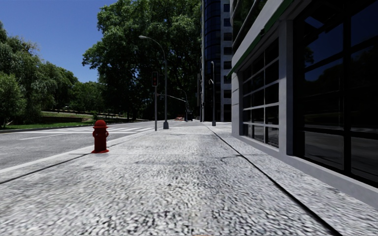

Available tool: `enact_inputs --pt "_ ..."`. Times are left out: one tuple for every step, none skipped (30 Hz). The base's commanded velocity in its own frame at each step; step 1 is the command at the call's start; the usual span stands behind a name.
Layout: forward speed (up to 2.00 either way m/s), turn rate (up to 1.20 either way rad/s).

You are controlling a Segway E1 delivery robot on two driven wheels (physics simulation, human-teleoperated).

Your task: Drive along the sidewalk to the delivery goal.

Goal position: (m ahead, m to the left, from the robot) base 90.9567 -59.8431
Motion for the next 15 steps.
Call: enact_inputs --pt "2.00 0.00" --pt "2.00 0.00" --pt "2.00 0.00" --pt "2.00 0.00" --pt "2.00 0.00" --pt "2.00 0.00" --pt "2.00 0.00" --pt "2.00 0.00" --pt "2.00 0.00" --pt "2.00 0.00" --pt "2.00 0.00" --pt "2.00 0.00" --pt "2.00 0.00" --pt "2.00 0.00" --pt "2.00 0.00"
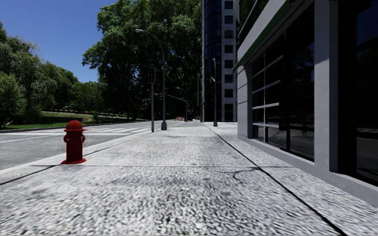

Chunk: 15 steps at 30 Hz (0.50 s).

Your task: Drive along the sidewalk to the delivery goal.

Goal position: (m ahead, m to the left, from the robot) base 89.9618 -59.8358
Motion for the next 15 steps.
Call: enact_inputs --pt "2.00 0.00" --pt "2.00 0.00" --pt "2.00 0.00" --pt "2.00 0.00" --pt "2.00 0.00" --pt "2.00 0.00" --pt "2.00 0.00" --pt "2.00 0.00" --pt "2.00 0.00" --pt "2.00 0.00" --pt "2.00 0.00" --pt "2.00 0.00" --pt "2.00 0.00" --pt "2.00 0.00" --pt "2.00 0.00"
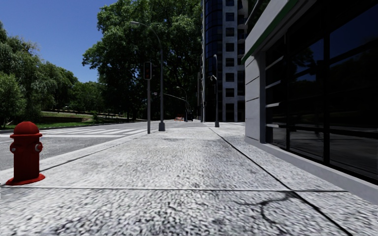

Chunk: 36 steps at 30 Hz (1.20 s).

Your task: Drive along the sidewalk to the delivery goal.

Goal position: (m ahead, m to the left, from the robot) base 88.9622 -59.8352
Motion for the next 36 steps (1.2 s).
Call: enact_inputs --pt "2.00 0.00" --pt "2.00 0.00" --pt "2.00 0.00" --pt "2.00 0.00" --pt "2.00 0.00" --pt "2.00 0.00" --pt "2.00 0.00" --pt "2.00 0.00" --pt "2.00 0.00" --pt "2.00 0.00" --pt "2.00 0.00" --pt "2.00 0.00" --pt "2.00 0.00" --pt "2.00 0.00" --pt "2.00 0.00" --pt "2.00 0.00" --pt "2.00 0.00" --pt "2.00 0.00" --pt "2.00 0.00" --pt "2.00 0.00" --pt "2.00 0.00" --pt "2.00 0.00" --pt "2.00 0.00" --pt "2.00 0.00" --pt "2.00 0.00" --pt "2.00 0.00" --pt "2.00 0.00" --pt "2.00 0.00" --pt "2.00 0.00" --pt "2.00 0.00" --pt "2.00 0.00" --pt "2.00 0.00" --pt "2.00 0.00" --pt "2.00 0.00" --pt "2.00 0.00" --pt "2.00 -0.03"
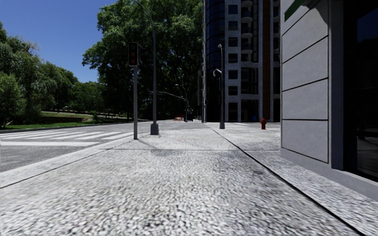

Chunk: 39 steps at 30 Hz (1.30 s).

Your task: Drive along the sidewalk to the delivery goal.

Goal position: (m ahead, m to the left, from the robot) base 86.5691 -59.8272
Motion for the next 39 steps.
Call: enact_inputs --pt "2.00 -0.06" --pt "2.00 -0.06" --pt "2.00 -0.06" --pt "2.00 -0.07" --pt "2.00 -0.08" --pt "2.00 -0.18" --pt "2.00 -0.18" --pt "2.00 -0.23" --pt "2.00 -0.24" --pt "2.00 -0.24" --pt "2.00 -0.24" --pt "2.00 -0.25" --pt "2.00 -0.25" --pt "2.00 -0.25" --pt "2.00 -0.25" --pt "2.00 -0.25" --pt "2.00 -0.25" --pt "2.00 -0.25" --pt "2.00 -0.30" --pt "2.00 -0.30" --pt "2.00 -0.35" --pt "2.00 -0.37" --pt "2.00 -0.37" --pt "2.00 -0.37" --pt "2.00 -0.37" --pt "2.00 -0.37" --pt "2.00 -0.37" --pt "2.00 -0.37" --pt "2.00 -0.37" --pt "2.00 -0.37" --pt "2.00 -0.37" --pt "2.00 -0.37" --pt "2.00 -0.37" --pt "2.00 -0.37" --pt "2.00 -0.37" --pt "2.00 -0.37" --pt "2.00 -0.37" --pt "2.00 -0.37" --pt "2.00 -0.37"
